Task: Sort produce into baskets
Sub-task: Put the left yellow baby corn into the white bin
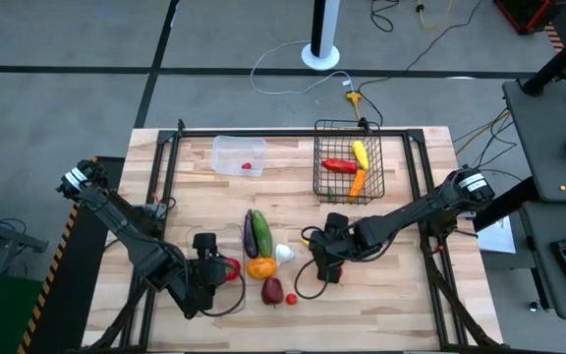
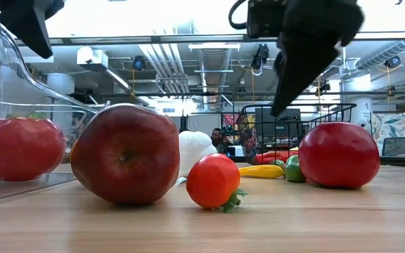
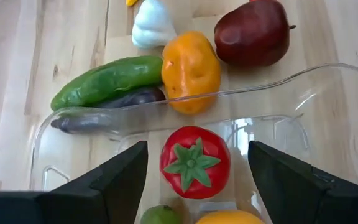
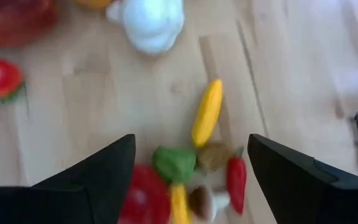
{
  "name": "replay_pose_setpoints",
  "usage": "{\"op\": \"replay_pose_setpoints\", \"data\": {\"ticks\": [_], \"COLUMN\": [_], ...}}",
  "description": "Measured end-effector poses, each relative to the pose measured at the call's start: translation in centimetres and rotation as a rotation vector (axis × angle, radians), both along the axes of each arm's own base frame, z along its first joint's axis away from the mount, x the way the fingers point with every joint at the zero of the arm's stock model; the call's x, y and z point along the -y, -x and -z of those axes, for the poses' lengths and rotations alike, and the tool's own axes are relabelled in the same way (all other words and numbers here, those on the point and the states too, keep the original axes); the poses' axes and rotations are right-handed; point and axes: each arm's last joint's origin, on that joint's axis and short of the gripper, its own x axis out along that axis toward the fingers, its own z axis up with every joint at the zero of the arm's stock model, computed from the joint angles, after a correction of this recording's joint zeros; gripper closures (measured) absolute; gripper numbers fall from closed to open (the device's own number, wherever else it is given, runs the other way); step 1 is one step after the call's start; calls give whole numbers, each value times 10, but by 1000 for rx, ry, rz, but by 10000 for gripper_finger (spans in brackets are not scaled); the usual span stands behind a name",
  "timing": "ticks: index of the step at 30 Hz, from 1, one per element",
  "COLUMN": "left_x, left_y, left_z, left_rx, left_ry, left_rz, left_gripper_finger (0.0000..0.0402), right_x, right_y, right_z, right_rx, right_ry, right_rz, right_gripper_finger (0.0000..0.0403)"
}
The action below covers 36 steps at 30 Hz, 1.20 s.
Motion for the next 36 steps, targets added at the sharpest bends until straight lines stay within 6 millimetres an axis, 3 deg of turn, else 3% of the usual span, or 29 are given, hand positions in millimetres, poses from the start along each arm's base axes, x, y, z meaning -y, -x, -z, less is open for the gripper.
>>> {"op": "replay_pose_setpoints", "data": {"ticks": [7, 13, 23, 36], "left_x": [-4, -15, -30, -33], "left_y": [-3, 4, 16, 16], "left_z": [-3, -22, -47, -44], "left_rx": [11, 99, 246, 265], "left_ry": [-44, -67, -104, -171], "left_rz": [56, 69, 26, 29], "left_gripper_finger": [150, 151, 151, 151], "right_x": [7, 21, 23, 34], "right_y": [0, -5, -22, -31], "right_z": [22, 33, 53, 66], "right_rx": [67, 111, -20, -111], "right_ry": [20, 1, -14, -39], "right_rz": [-7, 26, 30, 48], "right_gripper_finger": [111, 113, 118, 191]}}
